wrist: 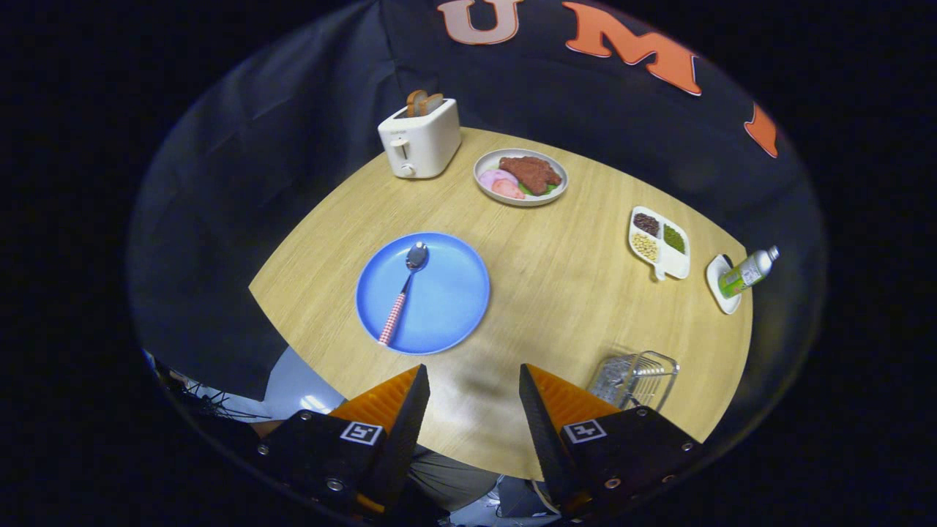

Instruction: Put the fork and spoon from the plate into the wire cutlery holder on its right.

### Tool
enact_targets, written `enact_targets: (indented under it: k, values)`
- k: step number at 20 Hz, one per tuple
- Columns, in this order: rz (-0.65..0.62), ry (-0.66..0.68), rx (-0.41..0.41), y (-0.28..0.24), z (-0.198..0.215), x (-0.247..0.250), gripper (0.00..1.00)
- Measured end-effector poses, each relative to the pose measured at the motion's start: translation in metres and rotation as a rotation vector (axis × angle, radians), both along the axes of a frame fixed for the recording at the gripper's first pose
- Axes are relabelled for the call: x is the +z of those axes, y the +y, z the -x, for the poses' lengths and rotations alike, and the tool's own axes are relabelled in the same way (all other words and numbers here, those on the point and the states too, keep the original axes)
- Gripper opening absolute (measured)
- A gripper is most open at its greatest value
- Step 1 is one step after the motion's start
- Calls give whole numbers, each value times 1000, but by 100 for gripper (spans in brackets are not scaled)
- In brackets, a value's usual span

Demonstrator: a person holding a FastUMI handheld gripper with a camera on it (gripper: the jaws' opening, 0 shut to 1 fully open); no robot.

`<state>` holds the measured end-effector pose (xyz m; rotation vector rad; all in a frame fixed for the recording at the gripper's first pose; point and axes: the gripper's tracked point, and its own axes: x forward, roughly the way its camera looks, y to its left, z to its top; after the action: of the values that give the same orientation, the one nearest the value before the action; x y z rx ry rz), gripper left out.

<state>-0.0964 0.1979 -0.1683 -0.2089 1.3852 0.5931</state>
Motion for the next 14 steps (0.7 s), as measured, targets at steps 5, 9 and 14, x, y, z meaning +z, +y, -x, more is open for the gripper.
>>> enact_targets:
  k: [5, 9, 14]
  values:
    - [-12, 44, 71, 58, 8, -30, 75]
    - [4, 78, 88, 87, 11, -62, 75]
    - [1, 61, 38, 107, 10, -89, 74]
